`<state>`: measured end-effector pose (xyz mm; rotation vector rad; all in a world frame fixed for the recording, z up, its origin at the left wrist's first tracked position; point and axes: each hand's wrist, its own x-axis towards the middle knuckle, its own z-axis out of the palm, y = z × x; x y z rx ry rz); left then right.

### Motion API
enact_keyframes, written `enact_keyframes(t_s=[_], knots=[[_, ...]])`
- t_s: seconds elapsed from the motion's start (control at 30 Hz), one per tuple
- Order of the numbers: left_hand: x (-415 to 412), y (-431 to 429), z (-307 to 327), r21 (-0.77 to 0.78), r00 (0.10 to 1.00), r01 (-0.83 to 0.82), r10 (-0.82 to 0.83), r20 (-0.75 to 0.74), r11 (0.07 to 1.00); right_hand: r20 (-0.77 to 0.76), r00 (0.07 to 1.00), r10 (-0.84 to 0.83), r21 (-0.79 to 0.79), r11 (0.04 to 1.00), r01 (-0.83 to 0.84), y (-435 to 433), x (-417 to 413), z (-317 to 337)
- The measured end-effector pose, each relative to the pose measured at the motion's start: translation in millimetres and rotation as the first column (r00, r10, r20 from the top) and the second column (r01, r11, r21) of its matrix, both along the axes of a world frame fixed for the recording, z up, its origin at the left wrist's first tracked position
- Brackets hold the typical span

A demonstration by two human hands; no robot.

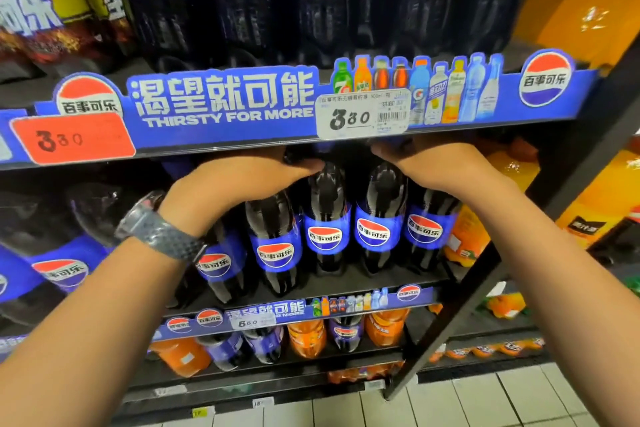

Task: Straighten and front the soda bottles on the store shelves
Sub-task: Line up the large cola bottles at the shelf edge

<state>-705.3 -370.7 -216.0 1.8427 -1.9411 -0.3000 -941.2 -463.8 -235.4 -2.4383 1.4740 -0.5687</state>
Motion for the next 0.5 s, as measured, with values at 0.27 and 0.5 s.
enact_keyframes(t_s=[0.27,0.5], knots=[[-30.4,-44.8,-7.6,0.095,0.999,0.034,-0.037,0.036,0.995,0.023,1.000,0.009,0.119,0.993,-0.012,-6.1,3.3,-1.2],[-23.4,-47.5,-13.1,0.044,0.997,-0.022,0.025,-0.075,0.999,0.040,0.999,-0.033,0.130,0.991,0.028,-4.6,-3.2,-0.9]])
